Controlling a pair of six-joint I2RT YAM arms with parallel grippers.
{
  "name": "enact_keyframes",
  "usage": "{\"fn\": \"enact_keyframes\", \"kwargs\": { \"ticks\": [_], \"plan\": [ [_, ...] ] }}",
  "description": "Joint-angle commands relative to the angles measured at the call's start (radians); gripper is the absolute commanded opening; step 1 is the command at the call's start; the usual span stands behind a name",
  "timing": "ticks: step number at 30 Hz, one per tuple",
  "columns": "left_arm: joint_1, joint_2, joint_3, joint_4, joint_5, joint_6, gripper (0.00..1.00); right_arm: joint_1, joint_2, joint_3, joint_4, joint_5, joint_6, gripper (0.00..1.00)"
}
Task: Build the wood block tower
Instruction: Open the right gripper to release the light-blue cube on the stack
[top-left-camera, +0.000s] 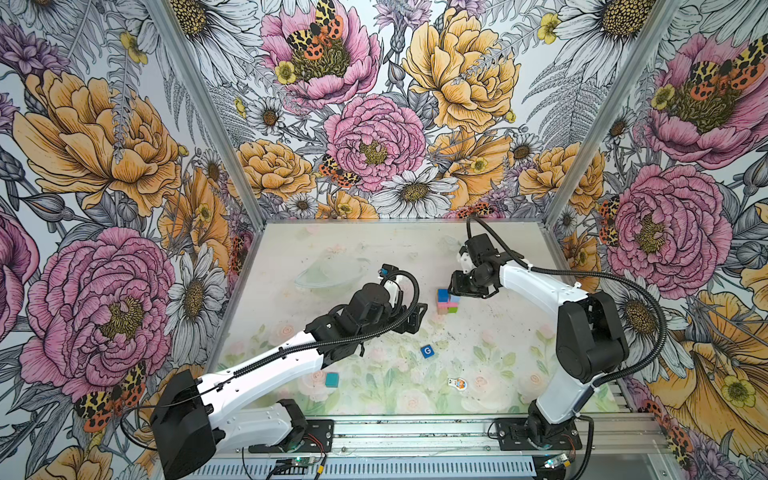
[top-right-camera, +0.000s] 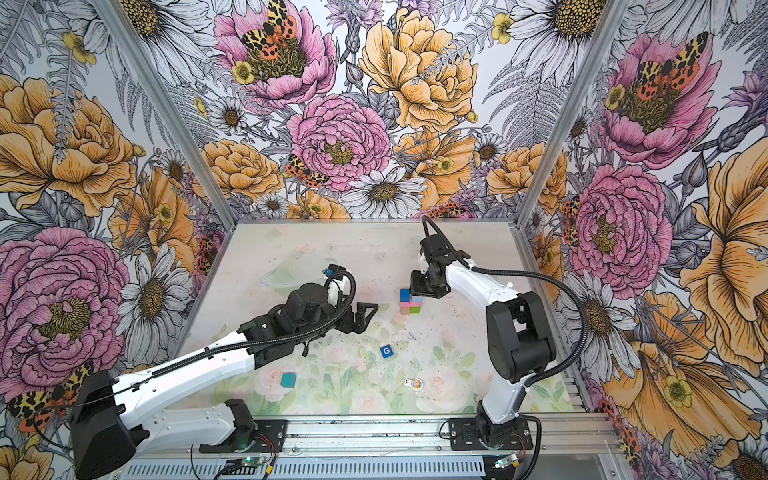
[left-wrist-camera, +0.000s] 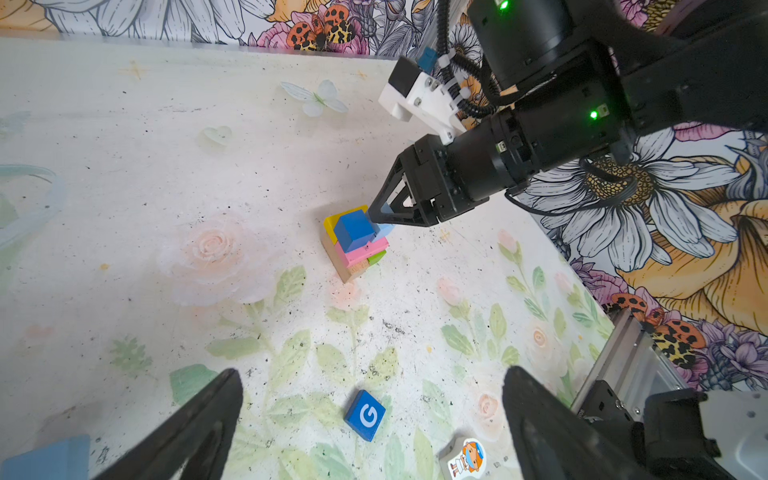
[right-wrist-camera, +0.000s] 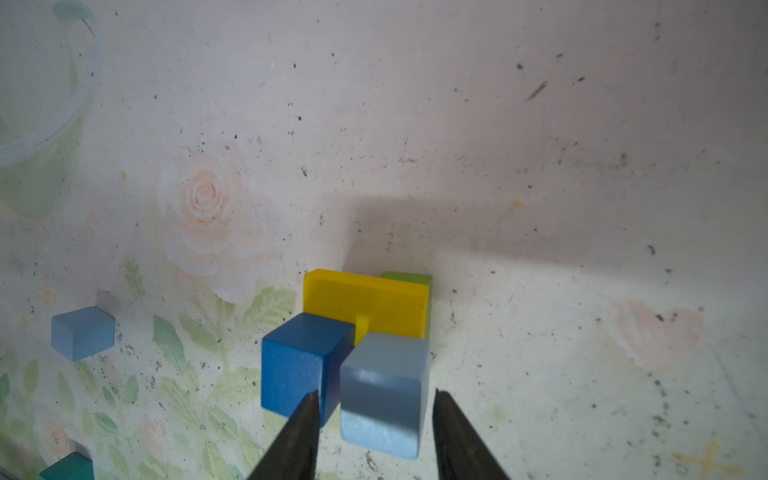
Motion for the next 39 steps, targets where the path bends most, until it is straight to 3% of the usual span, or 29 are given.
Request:
{"fn": "enact_keyframes", "kwargs": {
  "ticks": [1, 8, 13, 22, 31, 39],
  "plan": [
    [-0.003, -0.03, -0.011, 0.02, 0.005, -0.004, 0.99, -0.005, -0.052, 0.029, -0.009, 0.019, 0.008, 0.57],
    [-0.007, -0.055, -0.017, 0.016, -0.004, -0.002, 0.99, 0.001, -0.085, 0.027, -0.024, 0.037, 0.037, 0.82],
    [-0.012, -0.077, -0.028, 0.013, -0.009, -0.002, 0.99, 0.034, -0.073, 0.035, -0.054, 0.066, 0.063, 0.87],
    [-0.014, -0.147, -0.068, 0.001, -0.021, -0.001, 0.99, 0.12, 0.005, 0.09, -0.097, 0.133, 0.112, 0.9],
    [-0.007, -0.227, -0.108, -0.025, -0.041, 0.012, 0.99, 0.133, 0.047, 0.131, -0.132, 0.227, 0.163, 0.91],
    [0.01, -0.249, -0.129, -0.025, -0.032, 0.023, 0.99, 0.138, 0.082, 0.162, -0.148, 0.227, 0.173, 0.91]
  ]
}}
